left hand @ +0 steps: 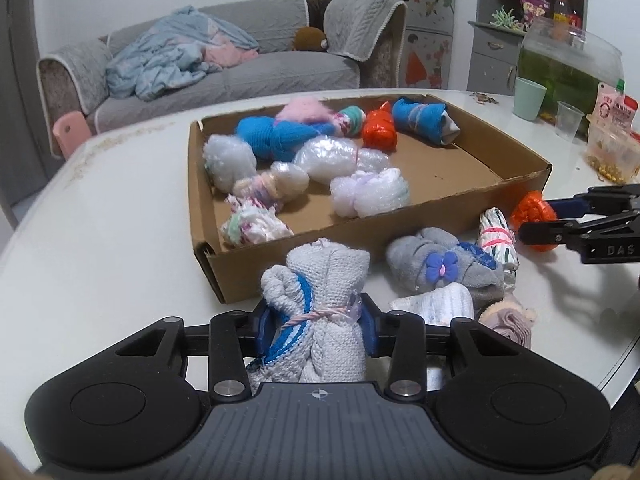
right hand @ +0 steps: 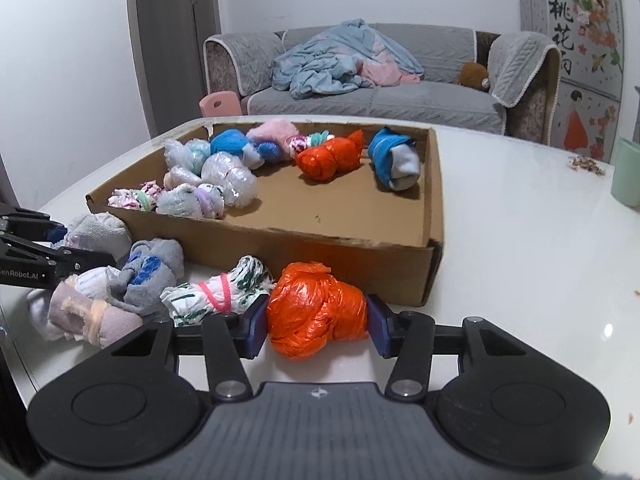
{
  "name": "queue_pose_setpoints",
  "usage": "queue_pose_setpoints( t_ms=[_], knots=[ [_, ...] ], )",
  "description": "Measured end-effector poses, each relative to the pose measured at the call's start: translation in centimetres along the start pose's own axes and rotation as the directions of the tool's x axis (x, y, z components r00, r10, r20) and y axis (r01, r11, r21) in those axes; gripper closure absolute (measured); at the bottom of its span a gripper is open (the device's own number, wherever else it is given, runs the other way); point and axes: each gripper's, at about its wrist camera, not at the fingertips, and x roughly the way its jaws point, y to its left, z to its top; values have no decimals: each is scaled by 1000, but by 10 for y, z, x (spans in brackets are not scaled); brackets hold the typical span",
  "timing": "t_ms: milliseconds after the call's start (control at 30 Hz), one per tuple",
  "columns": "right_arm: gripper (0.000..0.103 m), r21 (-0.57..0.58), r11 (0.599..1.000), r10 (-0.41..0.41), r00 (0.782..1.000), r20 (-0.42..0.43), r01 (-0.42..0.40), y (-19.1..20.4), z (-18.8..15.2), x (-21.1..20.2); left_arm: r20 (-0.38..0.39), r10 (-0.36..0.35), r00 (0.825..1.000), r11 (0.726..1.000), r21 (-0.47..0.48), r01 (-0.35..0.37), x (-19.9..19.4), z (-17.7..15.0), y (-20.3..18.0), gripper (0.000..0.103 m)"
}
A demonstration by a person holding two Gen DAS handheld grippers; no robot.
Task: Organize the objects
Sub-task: 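Grasp the white blue-striped towel bundle with the left tool while the right tool grasps the orange bag bundle, then carry both held bundles into the cardboard box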
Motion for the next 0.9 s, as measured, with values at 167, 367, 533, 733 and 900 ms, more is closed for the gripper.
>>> queue_pose_setpoints(
  t_ms=[167,367,533,733,900],
  knots=[
    [56,-13,1000,24,999,37,-24,-9,11,-23,29,10,1000,1000,11,-10,-12,11,4,55],
    [56,-59,998,19,993,116,-12,-23,50,-50,94,28,995,999,24,-30,-29,42,11,55],
    [56,-107,994,39,987,159,-22,-29,79,-52,136,22,990,999,39,-27,-31,78,9,55],
    [56,-184,980,106,980,167,-75,-32,109,-34,173,-50,984,996,79,37,-13,129,-12,55],
    [56,-229,968,140,980,140,-106,-37,124,-10,137,-89,987,993,88,78,24,157,-30,55]
  ],
)
